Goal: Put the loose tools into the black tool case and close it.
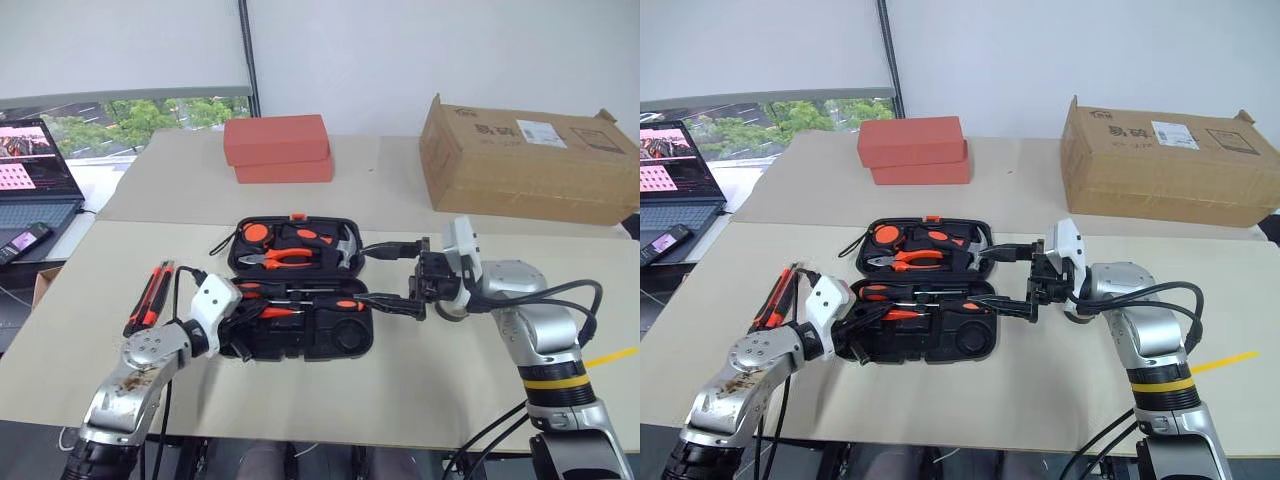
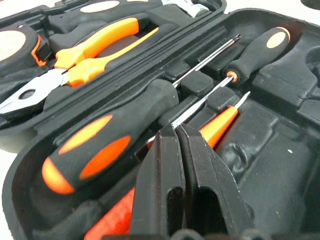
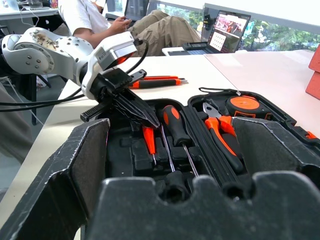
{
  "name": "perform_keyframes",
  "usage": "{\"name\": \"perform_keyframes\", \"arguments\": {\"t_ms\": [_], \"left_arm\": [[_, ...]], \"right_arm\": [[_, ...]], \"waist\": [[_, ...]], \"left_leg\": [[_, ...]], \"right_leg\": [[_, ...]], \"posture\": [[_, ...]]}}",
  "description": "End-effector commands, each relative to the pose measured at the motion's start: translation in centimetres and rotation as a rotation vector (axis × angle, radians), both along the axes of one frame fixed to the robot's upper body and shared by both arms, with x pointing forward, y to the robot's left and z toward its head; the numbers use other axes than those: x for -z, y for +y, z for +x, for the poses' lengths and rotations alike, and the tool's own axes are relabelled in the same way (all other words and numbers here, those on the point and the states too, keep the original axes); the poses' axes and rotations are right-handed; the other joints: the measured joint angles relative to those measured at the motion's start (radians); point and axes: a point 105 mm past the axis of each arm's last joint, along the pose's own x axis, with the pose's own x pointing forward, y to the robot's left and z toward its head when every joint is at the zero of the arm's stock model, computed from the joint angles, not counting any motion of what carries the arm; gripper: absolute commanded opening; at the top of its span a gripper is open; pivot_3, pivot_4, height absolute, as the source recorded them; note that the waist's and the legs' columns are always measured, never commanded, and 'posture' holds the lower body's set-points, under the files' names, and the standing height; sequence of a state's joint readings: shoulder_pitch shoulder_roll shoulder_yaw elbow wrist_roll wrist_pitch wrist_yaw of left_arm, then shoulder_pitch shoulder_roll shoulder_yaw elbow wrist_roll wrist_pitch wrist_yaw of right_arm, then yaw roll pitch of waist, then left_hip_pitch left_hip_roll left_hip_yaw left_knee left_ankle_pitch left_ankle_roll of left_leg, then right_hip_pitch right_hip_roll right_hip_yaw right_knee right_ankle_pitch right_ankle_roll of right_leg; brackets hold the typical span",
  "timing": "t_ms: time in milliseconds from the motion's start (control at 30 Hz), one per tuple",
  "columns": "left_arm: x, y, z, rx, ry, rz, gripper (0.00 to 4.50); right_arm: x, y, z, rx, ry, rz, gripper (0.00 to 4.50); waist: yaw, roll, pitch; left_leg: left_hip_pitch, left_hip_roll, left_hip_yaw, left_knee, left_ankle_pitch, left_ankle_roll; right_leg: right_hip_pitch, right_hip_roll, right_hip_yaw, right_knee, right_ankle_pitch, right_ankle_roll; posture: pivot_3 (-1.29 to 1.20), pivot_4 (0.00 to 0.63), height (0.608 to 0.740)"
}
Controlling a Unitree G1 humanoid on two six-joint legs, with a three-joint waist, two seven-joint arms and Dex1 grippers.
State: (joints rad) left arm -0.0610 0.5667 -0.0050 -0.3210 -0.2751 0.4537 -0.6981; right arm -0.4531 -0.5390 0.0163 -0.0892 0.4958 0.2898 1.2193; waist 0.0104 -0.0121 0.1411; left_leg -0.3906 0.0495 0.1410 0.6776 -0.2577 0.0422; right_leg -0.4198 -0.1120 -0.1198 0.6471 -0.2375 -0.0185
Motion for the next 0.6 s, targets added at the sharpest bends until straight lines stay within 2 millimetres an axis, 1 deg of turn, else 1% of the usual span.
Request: {"name": "perform_keyframes", "arguments": {"t_ms": [33,167,267,500,567,600], "left_arm": [[2.0,0.1,-0.6,0.014,0.081,0.055,0.14],[2.7,0.5,-0.6,0.014,0.083,0.107,0.14],[3.1,0.6,-0.4,0.001,0.083,0.118,0.14],[4.9,1.0,0.1,-0.041,0.097,0.156,0.14],[4.8,1.0,0.1,-0.041,0.090,0.146,0.14],[4.3,1.1,0.2,-0.051,0.067,0.117,0.14]], "right_arm": [[-1.2,0.0,-0.5,-0.018,-0.053,-0.008,4.50],[-0.4,-0.3,-0.5,-0.007,-0.036,-0.052,4.50],[-0.5,-0.3,-0.5,-0.006,-0.038,-0.047,4.50],[-0.4,-0.1,-0.6,-0.007,-0.036,-0.045,4.50],[-0.4,-0.1,-0.6,-0.007,-0.036,-0.044,4.50],[-0.4,-0.1,-0.6,-0.007,-0.036,-0.043,4.50]], "waist": [[0.000,0.000,0.000],[0.000,0.001,0.000],[0.001,0.002,-0.001],[0.001,0.006,-0.003],[0.001,0.007,-0.004],[0.001,0.008,-0.005]], "left_leg": [[0.000,0.000,0.000,0.000,0.000,0.000],[0.001,0.000,0.000,0.000,0.000,0.000],[0.001,0.000,0.000,0.000,0.000,0.000],[0.003,0.000,0.000,0.000,0.000,0.000],[0.004,0.000,0.000,0.000,0.000,0.000],[0.004,0.000,0.000,0.000,0.000,0.000]], "right_leg": [[0.000,0.000,0.000,0.000,0.000,0.000],[0.001,0.000,0.000,0.000,0.000,0.000],[0.001,0.000,0.000,0.000,0.000,0.000],[0.002,-0.001,0.001,0.000,0.000,0.000],[0.003,-0.001,0.001,0.000,0.000,0.000],[0.003,-0.002,0.001,0.000,0.000,0.000]], "posture": [[0.00,0.150,0.711],[0.00,0.150,0.711],[0.00,0.150,0.711],[0.00,0.150,0.711],[0.00,0.150,0.711],[0.00,0.150,0.711]]}}
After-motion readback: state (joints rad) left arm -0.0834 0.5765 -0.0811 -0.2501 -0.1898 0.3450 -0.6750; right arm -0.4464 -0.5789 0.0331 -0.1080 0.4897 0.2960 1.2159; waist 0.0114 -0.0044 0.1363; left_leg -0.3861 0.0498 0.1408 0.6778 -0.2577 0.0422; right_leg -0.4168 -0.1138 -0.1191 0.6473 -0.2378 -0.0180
